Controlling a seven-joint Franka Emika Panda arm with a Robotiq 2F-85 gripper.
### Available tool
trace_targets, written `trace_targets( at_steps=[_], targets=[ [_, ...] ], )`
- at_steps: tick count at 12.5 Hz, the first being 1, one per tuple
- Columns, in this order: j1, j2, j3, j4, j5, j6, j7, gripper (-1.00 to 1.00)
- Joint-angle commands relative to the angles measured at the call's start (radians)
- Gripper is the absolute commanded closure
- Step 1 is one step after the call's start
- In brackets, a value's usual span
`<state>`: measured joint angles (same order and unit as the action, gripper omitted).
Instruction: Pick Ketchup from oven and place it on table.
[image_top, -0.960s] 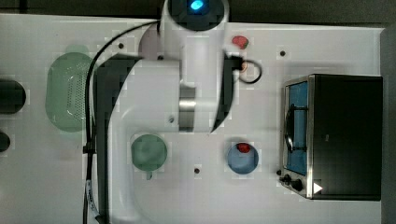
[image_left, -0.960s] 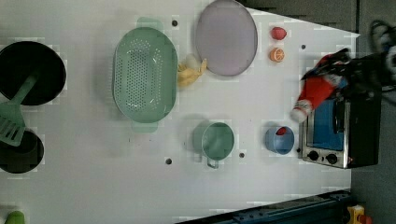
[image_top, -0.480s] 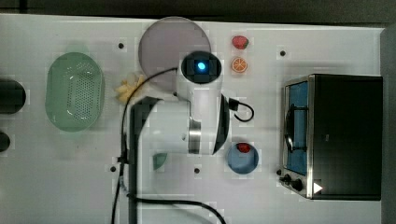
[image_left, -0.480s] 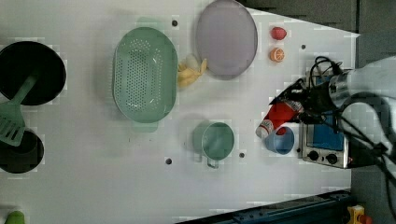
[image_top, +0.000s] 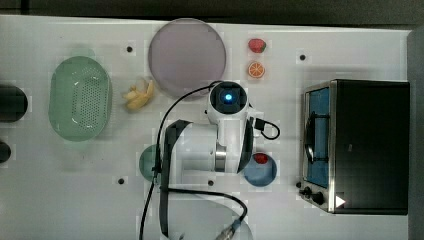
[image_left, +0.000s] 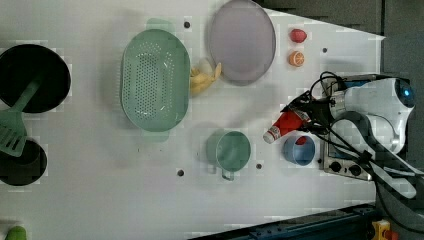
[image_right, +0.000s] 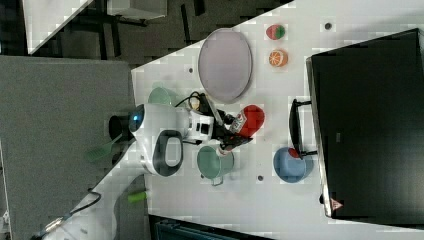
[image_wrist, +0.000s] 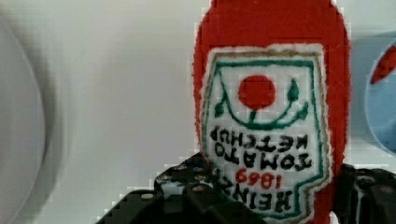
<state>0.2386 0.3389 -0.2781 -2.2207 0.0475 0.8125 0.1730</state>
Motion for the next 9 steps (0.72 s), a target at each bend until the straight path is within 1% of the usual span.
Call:
trace_targets(
  at_steps=[1,2,3,6,8,9],
  targets=[
    [0.013,0.052,0.009,-0.011,0.03,0.056,0.038,-0.71],
    [0.012,0.051,0.007,-0.012,0.03,0.055,0.039,-0.93],
    [0.012,0.042,0.007,-0.01,0.03,0.055,0.039,-1.0],
    [0.012,-0.046,-0.001,0.012,0.029,0.036,0.039,-1.0],
    [0.012,-0.142,-0.006,0.071,0.029,-0.031,0.039,-1.0],
    [0.012,-0.189,-0.005,0.116,0.027,-0.093,0.039,-1.0]
  ],
)
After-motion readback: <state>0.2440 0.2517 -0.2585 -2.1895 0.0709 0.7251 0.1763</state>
